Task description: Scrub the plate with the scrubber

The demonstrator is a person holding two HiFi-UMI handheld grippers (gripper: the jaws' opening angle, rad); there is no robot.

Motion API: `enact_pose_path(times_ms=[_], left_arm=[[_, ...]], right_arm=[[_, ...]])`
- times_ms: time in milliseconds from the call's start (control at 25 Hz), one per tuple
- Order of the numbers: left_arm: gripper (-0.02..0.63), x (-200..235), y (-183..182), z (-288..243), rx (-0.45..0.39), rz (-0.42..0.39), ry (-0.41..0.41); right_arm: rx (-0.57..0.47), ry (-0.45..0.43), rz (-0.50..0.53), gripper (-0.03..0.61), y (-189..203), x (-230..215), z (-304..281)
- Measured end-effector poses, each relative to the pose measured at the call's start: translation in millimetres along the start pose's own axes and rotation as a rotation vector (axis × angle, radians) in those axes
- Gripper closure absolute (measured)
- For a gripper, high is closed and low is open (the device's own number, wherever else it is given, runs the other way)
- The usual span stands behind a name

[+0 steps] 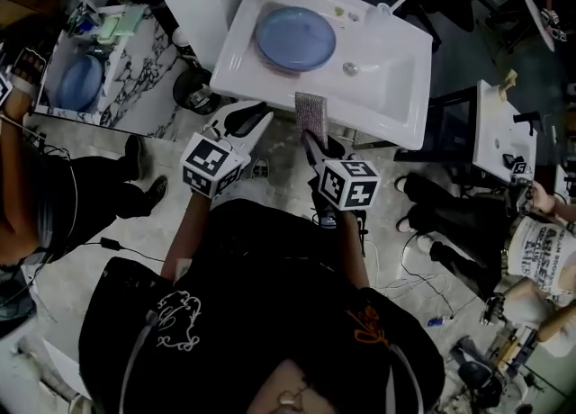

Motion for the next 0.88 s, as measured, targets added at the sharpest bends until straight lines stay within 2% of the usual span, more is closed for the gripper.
enact_pose_path(times_ms=[160, 360, 680, 880], left_arm=[[0.545, 34.8, -6.5, -16.8, 0.011, 0.005, 0.014], [0.545, 57.3, -10.9, -36.4, 0.025, 0.006, 0.045], [0.545, 68.4, -3.7, -53.3, 0.049, 0.042, 0.079], [0.545, 68.8, -1.5, -55.0, 0.052, 0.059, 0.07]], right_arm=[[0.003, 0.006, -0.008, 0.499, -25.0, -4.7, -26.1], [0.008, 0.038, -0.028, 0.499, -43.5, -16.6, -41.3], [0.038, 0.077, -0.052, 0.499, -50.1, -29.8, -47.3], [0.04, 0.082, -0.052, 0.497, -56.4, -38.7, -46.9]])
Point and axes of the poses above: the fingertips, and each gripper's own axes: z backward along the fingers, x to its left, y out of its underside, the point moved 5 cm from there along z, backward along the fingers, and after that the axes turned 9 degrees about x, right-handed, at the moved point
